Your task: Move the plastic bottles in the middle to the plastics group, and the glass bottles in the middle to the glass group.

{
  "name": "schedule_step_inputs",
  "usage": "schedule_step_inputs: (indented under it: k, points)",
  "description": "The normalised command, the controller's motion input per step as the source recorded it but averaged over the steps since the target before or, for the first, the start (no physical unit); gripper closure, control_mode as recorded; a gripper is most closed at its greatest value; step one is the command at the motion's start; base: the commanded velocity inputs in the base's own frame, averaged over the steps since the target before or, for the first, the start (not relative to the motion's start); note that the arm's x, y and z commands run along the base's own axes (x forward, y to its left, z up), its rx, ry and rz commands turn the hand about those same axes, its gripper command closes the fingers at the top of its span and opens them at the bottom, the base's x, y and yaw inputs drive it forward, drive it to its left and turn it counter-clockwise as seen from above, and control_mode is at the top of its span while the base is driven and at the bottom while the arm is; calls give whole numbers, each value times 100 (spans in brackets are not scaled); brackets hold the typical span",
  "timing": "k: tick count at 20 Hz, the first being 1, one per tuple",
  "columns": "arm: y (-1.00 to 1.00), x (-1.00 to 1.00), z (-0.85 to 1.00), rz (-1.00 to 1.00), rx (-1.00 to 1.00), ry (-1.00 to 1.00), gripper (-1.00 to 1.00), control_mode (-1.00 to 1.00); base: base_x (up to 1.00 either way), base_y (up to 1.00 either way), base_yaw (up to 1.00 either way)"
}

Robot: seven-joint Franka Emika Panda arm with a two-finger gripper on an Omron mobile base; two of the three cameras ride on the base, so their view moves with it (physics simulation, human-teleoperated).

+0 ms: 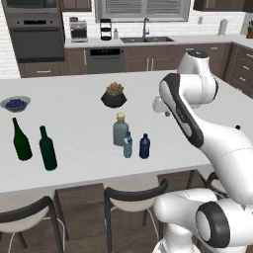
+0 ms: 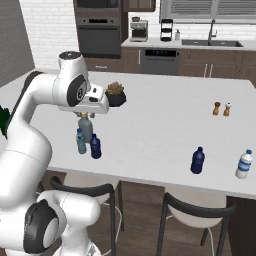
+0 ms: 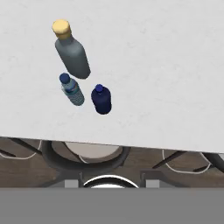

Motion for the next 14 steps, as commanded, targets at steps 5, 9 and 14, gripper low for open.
schedule_step_inputs:
  k: [5,9,14]
  points:
    - [4,-13,0,0,0,-1,-100,-100,0,0,0]
    - [2,-35,0,0,0,-9,-100,-100,0,0,0]
    - [27,-4,-8,5,-2,-5,-100,-100,0,0,0]
